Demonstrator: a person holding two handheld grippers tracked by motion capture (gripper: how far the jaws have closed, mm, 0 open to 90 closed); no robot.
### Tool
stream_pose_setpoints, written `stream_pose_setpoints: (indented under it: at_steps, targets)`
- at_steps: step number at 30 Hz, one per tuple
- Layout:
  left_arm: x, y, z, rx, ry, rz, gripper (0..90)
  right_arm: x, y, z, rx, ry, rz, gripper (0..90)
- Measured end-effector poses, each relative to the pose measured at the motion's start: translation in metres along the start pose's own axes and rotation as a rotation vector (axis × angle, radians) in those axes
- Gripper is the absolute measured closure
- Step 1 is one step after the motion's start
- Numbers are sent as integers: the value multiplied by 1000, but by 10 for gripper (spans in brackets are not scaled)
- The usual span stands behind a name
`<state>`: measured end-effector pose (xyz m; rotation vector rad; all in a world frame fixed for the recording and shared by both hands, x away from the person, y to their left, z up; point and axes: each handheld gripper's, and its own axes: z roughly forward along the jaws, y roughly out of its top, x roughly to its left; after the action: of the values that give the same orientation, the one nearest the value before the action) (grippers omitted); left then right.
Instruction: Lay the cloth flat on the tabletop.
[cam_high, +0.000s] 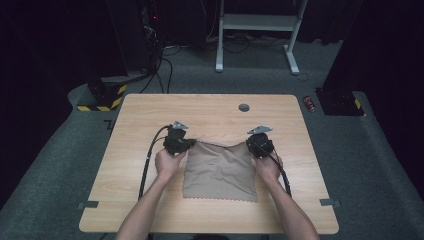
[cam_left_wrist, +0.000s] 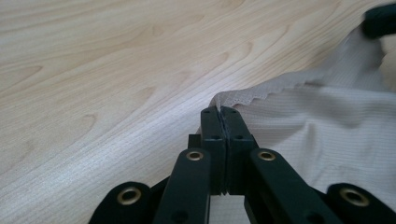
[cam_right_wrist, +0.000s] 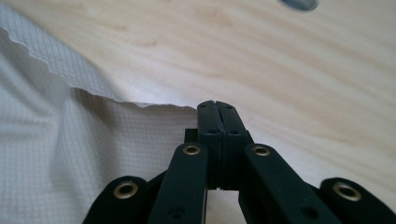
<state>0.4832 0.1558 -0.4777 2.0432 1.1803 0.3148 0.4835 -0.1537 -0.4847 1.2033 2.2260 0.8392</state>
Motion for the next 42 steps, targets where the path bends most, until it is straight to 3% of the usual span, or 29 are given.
stream_pose_setpoints:
  at_steps: [4,7,11,14,16,21,24,28,32,34,35,37,39,41,42]
  targets:
    - [8,5,13,26,8,-23,889,-10,7,3,14,-22,28,897]
    - [8,8,27,70,43,-1,888,-12,7,10,20,-37,38,897]
    - [10,9,40,93,79,-9,872,-11,3,26,58,-54,38,895]
    - [14,9,44,94,121,-29,788,-14,0,34,68,-60,64,870]
    - [16,8,43,89,128,-44,720,-19,-2,37,71,-65,79,790]
    - [15,4,32,54,151,-32,600,-26,-4,30,35,-53,126,720]
    - [9,-1,28,40,137,-9,590,-21,-1,20,6,-11,92,762]
    - [3,-4,26,22,118,21,592,-7,-1,15,8,27,24,819]
    - [2,-4,34,64,156,53,595,-1,-5,23,43,49,-1,828]
    - [8,-6,39,81,172,34,595,-5,-7,29,65,39,15,817]
    - [12,-6,39,67,168,15,585,-8,-9,30,67,36,37,801]
    - [17,-6,39,63,210,-4,573,-15,-8,31,71,10,74,780]
    - [19,-6,39,55,239,-3,547,-20,-7,32,79,-15,84,759]
    - [24,-6,38,52,255,-28,529,-23,-6,33,85,-38,83,755]
    - [27,-6,38,55,242,-53,507,-24,-6,33,83,-34,84,753]
